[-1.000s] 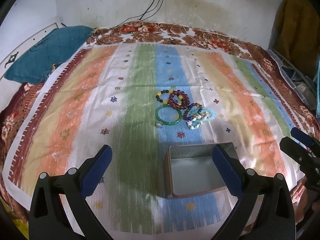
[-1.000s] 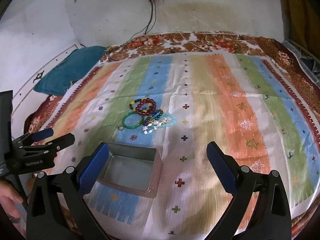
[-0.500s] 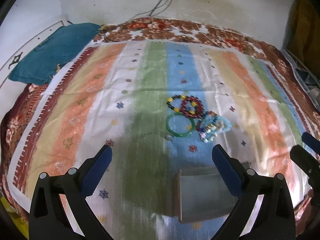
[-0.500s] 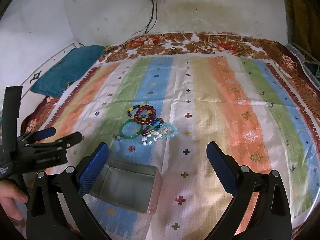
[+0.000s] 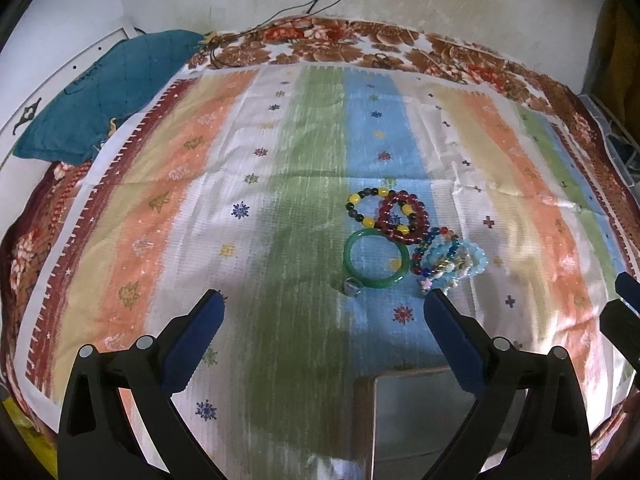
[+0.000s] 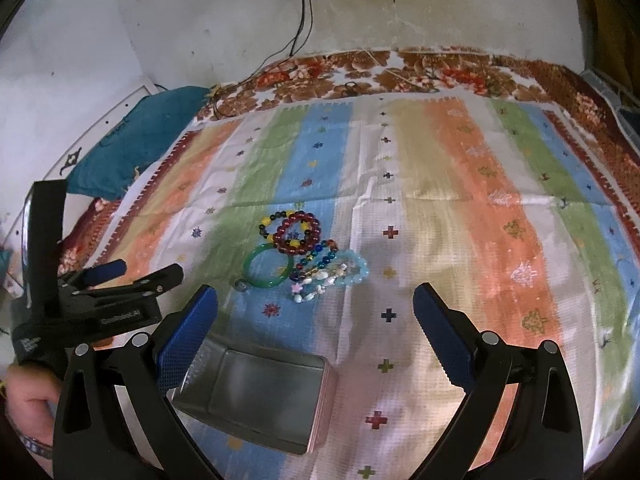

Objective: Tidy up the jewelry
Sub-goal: 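Lower left tool onto green jade bangle and close while right tool approaches multicolour bracelet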

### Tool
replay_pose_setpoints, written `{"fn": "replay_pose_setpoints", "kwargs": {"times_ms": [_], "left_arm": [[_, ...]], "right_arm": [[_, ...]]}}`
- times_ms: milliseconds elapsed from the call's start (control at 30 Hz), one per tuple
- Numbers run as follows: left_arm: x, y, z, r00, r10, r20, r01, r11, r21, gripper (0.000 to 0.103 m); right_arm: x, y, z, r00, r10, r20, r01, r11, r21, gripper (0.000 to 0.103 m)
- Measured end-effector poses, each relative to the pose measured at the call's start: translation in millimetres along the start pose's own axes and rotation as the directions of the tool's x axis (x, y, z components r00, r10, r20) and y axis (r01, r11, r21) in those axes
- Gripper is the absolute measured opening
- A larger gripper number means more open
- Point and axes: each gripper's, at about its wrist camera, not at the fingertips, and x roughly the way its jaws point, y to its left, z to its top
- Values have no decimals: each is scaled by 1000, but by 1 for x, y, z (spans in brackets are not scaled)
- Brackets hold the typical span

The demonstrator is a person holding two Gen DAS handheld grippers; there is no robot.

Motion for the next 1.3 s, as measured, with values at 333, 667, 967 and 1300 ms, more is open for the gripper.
{"fn": "replay_pose_setpoints", "kwargs": {"times_ms": [333,667,967,1300], "left_arm": [[27,3,9,999,7,-49,-8,1000,-6,97],[58,1,12,994,12,-107,-10,1000,15,97],[78,-5,15,990,10,-142,-5,1000,30,97],[101,-6,18,984,-39,-172,44,999,26,93]], "right_arm": [[25,-8,11,998,6,-55,-4,999,48,99],[49,-7,18,994,13,-113,-6,998,59,99],[74,-8,25,987,16,-159,-2,996,86,88],[102,-3,31,980,15,-196,2,996,87,80]]}}
